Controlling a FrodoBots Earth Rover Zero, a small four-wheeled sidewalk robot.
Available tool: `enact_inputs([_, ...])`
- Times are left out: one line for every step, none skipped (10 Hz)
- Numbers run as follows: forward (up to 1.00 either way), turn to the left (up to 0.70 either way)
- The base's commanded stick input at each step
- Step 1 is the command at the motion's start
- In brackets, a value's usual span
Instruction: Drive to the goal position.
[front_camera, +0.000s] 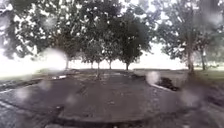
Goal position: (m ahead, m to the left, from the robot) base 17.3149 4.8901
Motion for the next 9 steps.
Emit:
enact_inputs([0.7,0.0])
enact_inputs([0.7,0.0])
enact_inputs([0.7,0.0])
enact_inputs([0.7,0.0])
enact_inputs([0.7,0.0])
enact_inputs([0.7,0.0])
enact_inputs([0.7,0.0])
enact_inputs([0.7,0.0])
enact_inputs([0.7,0.0])
